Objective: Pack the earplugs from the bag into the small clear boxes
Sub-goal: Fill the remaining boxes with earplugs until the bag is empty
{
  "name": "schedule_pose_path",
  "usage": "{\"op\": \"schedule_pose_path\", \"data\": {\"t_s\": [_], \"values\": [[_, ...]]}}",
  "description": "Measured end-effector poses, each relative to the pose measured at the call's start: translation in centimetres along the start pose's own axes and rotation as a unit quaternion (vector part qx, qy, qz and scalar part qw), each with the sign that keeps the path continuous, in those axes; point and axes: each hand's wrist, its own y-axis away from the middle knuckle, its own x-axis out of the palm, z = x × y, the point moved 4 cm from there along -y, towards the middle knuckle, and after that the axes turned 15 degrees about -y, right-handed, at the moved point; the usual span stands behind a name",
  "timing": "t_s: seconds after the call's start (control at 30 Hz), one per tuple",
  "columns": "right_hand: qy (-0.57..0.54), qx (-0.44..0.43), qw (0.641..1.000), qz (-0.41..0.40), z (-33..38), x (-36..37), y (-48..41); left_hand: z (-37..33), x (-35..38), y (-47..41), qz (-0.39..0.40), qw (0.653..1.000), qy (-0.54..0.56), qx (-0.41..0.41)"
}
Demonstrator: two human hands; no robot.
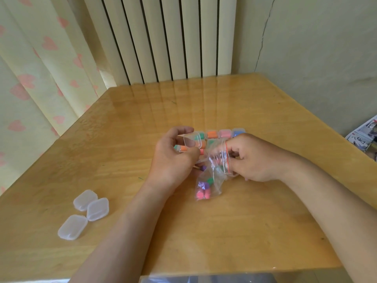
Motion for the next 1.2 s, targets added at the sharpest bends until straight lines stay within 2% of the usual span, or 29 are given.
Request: {"op": "schedule_pose_path", "data": {"t_s": [0.2, 0.37, 0.53, 0.6, 0.77, 1.2], "values": [[-0.029, 0.005, 0.999, -0.021, 0.6, -1.5, 0.7, 0.0, 0.0, 0.0, 0.012, 1.000, -0.006, -0.003], [-0.119, -0.052, 0.981, -0.141, 1.3, -3.4, 1.0, 0.2, 0.1, -0.1, 0.017, 1.000, 0.000, -0.001], [-0.182, -0.147, 0.944, -0.234, 2.1, -4.4, 1.3, 0.0, 0.1, 0.0, 0.015, 1.000, 0.002, 0.026], [-0.191, -0.173, 0.938, -0.232, 2.3, -4.2, 1.3, -0.1, 0.1, 0.1, 0.016, 0.999, 0.006, 0.040], [-0.122, -0.196, 0.957, -0.173, 2.2, -2.5, 0.7, -0.2, 0.1, 0.1, 0.018, 0.998, 0.033, 0.052], [-0.079, -0.164, 0.976, -0.118, 1.5, -0.9, 0.1, 0.4, 0.4, -0.6, 0.090, 0.987, 0.131, 0.005]]}}
